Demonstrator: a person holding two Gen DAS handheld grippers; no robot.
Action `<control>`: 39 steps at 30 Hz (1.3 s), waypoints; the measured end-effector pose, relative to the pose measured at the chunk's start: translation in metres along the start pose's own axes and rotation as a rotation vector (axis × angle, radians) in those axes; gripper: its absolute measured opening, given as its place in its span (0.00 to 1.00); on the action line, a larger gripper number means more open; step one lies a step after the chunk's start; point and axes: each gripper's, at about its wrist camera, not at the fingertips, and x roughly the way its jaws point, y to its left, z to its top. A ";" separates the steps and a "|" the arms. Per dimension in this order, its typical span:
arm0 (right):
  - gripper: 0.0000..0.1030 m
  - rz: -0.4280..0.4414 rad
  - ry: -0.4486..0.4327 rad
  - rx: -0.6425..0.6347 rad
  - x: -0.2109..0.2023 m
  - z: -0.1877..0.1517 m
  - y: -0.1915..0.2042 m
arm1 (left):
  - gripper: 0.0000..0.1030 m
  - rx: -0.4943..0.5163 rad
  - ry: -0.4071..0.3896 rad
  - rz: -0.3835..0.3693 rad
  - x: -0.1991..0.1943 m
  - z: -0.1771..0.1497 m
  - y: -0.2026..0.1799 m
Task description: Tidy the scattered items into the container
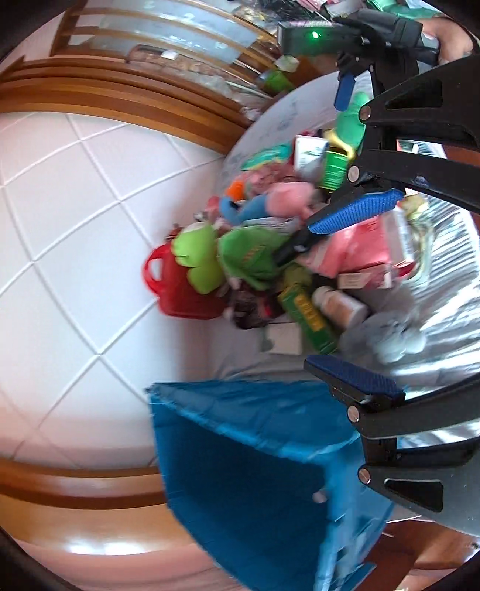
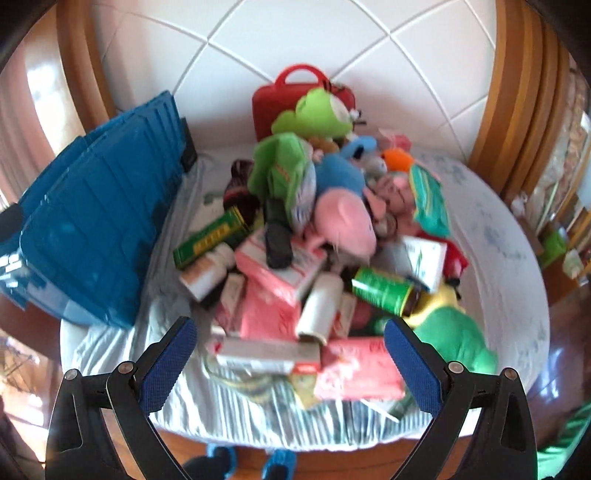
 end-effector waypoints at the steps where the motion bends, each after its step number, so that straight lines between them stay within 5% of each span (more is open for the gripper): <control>1: 1.00 0.005 0.009 0.010 0.002 -0.005 -0.006 | 0.65 0.004 0.022 0.006 0.007 -0.006 -0.004; 10: 1.00 0.004 0.122 0.104 0.037 -0.058 -0.043 | 0.65 0.027 0.173 0.039 0.055 -0.062 -0.001; 24: 1.00 -0.129 0.321 0.337 0.092 -0.136 -0.114 | 0.65 0.016 0.438 0.044 0.152 -0.145 0.035; 31: 1.00 -0.179 0.357 0.416 0.110 -0.153 -0.130 | 0.65 -0.018 0.445 0.031 0.182 -0.147 0.045; 39: 1.00 -0.141 0.367 0.443 0.146 -0.153 -0.156 | 0.65 -0.035 0.478 0.120 0.226 -0.162 0.036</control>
